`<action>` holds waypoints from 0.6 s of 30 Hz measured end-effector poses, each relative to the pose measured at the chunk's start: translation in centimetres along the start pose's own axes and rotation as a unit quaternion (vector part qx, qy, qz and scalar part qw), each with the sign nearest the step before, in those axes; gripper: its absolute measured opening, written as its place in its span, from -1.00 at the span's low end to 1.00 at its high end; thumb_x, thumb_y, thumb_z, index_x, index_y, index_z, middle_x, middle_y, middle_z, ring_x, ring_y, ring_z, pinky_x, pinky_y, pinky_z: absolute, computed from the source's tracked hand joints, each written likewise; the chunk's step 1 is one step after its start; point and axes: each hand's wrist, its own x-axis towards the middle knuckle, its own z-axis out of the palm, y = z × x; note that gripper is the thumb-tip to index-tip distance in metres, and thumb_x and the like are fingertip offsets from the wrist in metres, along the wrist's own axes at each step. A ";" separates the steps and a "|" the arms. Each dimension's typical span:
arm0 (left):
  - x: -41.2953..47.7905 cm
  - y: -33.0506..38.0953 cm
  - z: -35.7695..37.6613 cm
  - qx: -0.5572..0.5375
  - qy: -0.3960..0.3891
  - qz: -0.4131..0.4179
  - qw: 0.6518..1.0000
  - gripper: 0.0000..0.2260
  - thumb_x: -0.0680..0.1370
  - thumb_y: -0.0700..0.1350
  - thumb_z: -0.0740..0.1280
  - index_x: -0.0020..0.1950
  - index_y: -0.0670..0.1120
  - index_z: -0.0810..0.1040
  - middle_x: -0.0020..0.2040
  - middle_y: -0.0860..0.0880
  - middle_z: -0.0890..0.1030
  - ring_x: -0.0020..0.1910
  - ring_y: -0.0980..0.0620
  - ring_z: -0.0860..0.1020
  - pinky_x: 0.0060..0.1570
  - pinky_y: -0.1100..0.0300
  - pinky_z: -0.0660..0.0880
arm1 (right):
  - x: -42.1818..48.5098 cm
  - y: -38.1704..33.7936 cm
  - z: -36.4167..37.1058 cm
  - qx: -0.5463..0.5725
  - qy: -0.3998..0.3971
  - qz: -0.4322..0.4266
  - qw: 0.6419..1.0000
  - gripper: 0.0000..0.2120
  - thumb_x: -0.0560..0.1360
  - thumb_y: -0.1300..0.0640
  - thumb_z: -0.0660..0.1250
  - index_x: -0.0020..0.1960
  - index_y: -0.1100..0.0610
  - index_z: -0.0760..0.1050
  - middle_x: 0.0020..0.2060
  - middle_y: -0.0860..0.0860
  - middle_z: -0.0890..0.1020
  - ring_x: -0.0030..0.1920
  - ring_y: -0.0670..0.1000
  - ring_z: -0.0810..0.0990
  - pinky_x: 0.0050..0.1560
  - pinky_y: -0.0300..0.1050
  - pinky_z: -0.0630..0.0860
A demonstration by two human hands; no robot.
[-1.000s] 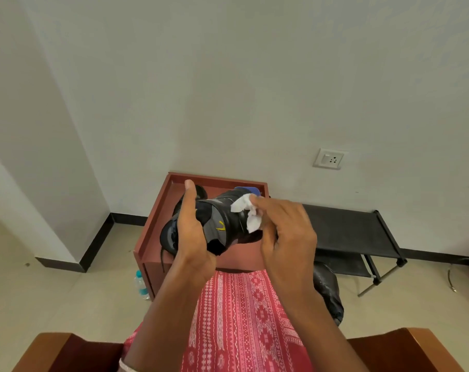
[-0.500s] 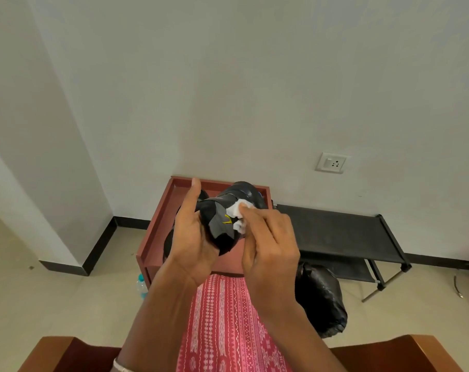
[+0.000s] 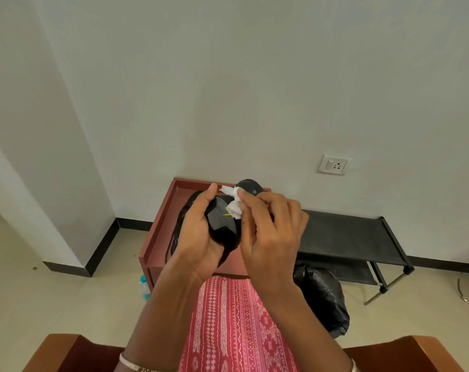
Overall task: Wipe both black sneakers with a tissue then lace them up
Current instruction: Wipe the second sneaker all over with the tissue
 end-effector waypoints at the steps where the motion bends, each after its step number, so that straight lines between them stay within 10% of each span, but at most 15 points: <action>1: 0.2 0.0 -0.1 0.004 0.008 0.004 1.000 -0.55 0.64 0.08 0.21 0.28 -0.25 0.59 0.17 -0.22 0.66 0.05 -0.11 0.68 0.16 0.03 0.55 | -0.6 -0.3 0.0 -0.003 0.000 -0.001 1.000 -0.81 0.61 0.14 0.32 0.16 0.10 0.66 -0.03 0.06 0.62 -0.04 0.05 0.50 -0.08 0.00 0.38; 7: 1.5 1.0 -0.6 -0.015 0.062 -0.007 0.998 -0.53 0.55 0.18 0.28 0.01 -0.23 0.68 0.07 -0.22 0.68 -0.02 -0.15 0.67 0.06 -0.05 0.55 | -5.5 -1.5 0.1 0.055 -0.041 0.014 0.998 -0.86 0.63 0.16 0.27 0.18 0.08 0.50 -0.06 0.03 0.62 -0.09 0.02 0.53 -0.15 -0.01 0.44; 12: 1.7 0.6 0.3 0.011 0.042 -0.035 0.998 -0.53 0.61 0.21 0.17 -0.18 -0.19 0.47 -0.41 -0.08 0.53 -0.55 0.09 0.50 -0.59 0.31 0.42 | -1.7 -2.3 -0.1 0.129 -0.032 0.053 0.990 -0.80 0.60 0.25 0.26 0.16 0.21 0.60 -0.01 0.11 0.59 -0.01 0.05 0.54 0.06 -0.27 0.47; 18: 1.6 0.7 0.3 -0.013 0.066 -0.043 0.997 -0.50 0.61 0.23 0.22 0.20 -0.17 0.62 -0.05 -0.11 0.71 -0.09 -0.01 0.70 -0.13 0.10 0.66 | -0.5 -3.3 -0.2 0.109 -0.069 0.016 0.992 -0.74 0.63 0.16 0.25 0.17 0.24 0.64 0.07 0.12 0.63 0.09 0.09 0.57 0.15 -0.16 0.51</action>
